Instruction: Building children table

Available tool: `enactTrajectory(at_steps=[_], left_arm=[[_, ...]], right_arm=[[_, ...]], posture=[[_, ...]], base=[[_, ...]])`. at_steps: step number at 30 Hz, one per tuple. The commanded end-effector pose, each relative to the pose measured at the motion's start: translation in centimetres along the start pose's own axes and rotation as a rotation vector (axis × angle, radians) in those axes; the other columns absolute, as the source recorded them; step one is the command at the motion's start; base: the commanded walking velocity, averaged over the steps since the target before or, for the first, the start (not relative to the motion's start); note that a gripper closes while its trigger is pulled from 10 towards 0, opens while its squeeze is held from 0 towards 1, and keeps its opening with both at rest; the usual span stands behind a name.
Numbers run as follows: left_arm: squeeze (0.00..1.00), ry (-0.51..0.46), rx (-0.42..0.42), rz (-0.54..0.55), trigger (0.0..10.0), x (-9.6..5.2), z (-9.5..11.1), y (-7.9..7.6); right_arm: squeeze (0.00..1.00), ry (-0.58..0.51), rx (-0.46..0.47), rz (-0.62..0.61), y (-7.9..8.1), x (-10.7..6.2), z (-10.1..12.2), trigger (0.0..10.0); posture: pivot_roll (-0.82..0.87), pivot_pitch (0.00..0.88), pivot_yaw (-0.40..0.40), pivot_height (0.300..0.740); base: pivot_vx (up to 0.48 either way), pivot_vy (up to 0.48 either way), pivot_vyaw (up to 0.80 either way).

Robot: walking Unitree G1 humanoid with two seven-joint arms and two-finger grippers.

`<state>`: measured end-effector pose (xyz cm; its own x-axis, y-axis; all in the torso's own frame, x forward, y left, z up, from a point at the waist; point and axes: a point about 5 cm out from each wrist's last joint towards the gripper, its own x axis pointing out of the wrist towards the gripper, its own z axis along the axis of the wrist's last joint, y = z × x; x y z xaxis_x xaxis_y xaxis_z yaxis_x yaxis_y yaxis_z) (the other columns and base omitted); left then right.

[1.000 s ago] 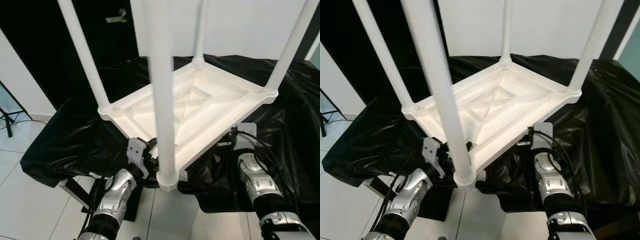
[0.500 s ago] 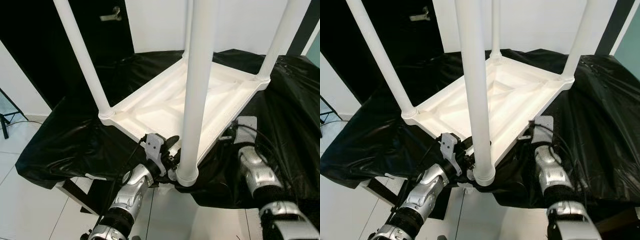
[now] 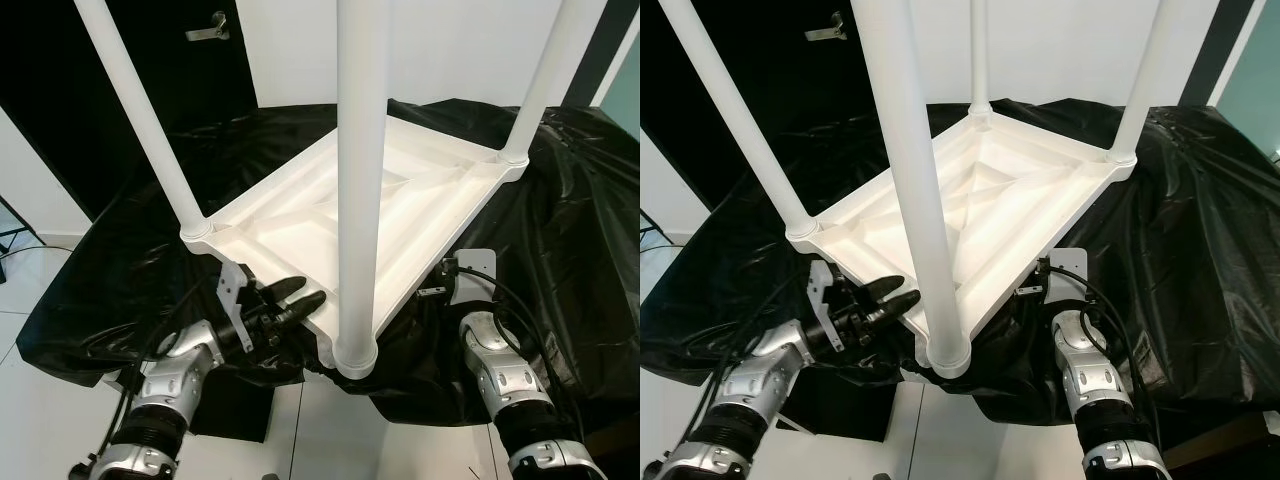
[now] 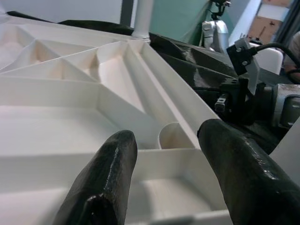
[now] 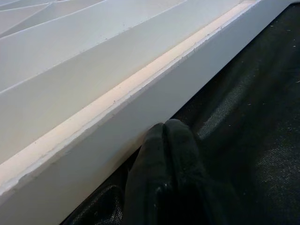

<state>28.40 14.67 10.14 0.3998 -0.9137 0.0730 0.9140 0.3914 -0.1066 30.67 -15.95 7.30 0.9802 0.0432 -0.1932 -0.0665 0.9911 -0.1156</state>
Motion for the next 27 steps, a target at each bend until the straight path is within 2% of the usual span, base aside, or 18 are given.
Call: enactTrajectory(at_steps=[1,4,5,8,14,16,17,18,23,26,27], left_arm=[[0.00,0.059,0.053,-0.179,10.0,-0.6,0.0,-0.8],[0.00,0.165,0.123,-0.235,10.0,-1.2,-0.8,-0.8],[0.00,0.165,0.123,-0.235,10.0,-1.2,-0.8,-0.8],[0.00,0.247,0.171,-0.280,10.0,-1.6,-1.2,-0.7],[0.00,0.291,0.163,-0.322,10.0,-2.4,-0.6,-0.1],[0.20,0.321,0.153,-0.342,10.0,-3.1,-0.2,0.1],[0.20,0.321,0.153,-0.342,10.0,-3.1,-0.2,0.1],[0.23,0.347,0.161,-0.362,10.0,-3.7,0.1,0.3],[0.21,0.360,0.146,-0.381,10.0,-4.5,1.3,1.0],[0.10,0.363,0.166,-0.375,10.0,-4.8,1.8,1.4],[0.10,0.363,0.166,-0.375,10.0,-4.8,1.8,1.4]], right_arm=[[0.00,0.200,0.006,0.038,0.8,-1.2,-3.9,10.0],[0.00,0.200,0.006,0.039,1.0,-1.3,-3.9,10.0],[0.00,0.200,0.006,0.039,1.0,-1.3,-3.9,10.0],[0.00,0.204,0.004,0.049,1.2,-1.4,-4.0,10.0],[0.00,0.209,0.003,0.055,1.3,-1.5,-4.1,10.0],[0.00,0.213,0.002,0.052,1.2,-1.6,-4.1,10.0],[0.00,0.213,0.002,0.052,1.2,-1.6,-4.1,10.0],[0.00,0.218,0.002,0.050,1.2,-1.7,-4.2,10.0],[0.00,0.228,-0.001,0.052,1.3,-1.9,-4.4,10.0],[0.00,0.236,-0.002,0.055,1.5,-2.0,-4.6,10.0],[0.00,0.236,-0.002,0.055,1.5,-2.0,-4.6,10.0]], posture=[[-0.10,0.010,0.065,0.740],[-0.10,0.007,0.058,0.740],[-0.10,0.007,0.058,0.740],[-0.10,0.004,0.053,0.740],[-0.10,0.004,0.051,0.740],[-0.10,0.003,0.051,0.740],[-0.10,0.003,0.051,0.740],[-0.10,0.003,0.051,0.740],[-0.10,0.002,0.048,0.740],[-0.10,0.002,0.053,0.740],[-0.10,0.002,0.053,0.740]], base=[[0.000,0.000,0.00],[0.000,0.000,0.00],[0.000,0.000,0.00],[0.000,0.000,0.00],[0.000,0.000,0.00],[0.000,0.000,0.00],[0.000,0.000,0.00],[0.000,0.000,0.00],[0.000,0.000,0.00],[0.000,0.000,0.00],[0.000,0.000,0.00]])
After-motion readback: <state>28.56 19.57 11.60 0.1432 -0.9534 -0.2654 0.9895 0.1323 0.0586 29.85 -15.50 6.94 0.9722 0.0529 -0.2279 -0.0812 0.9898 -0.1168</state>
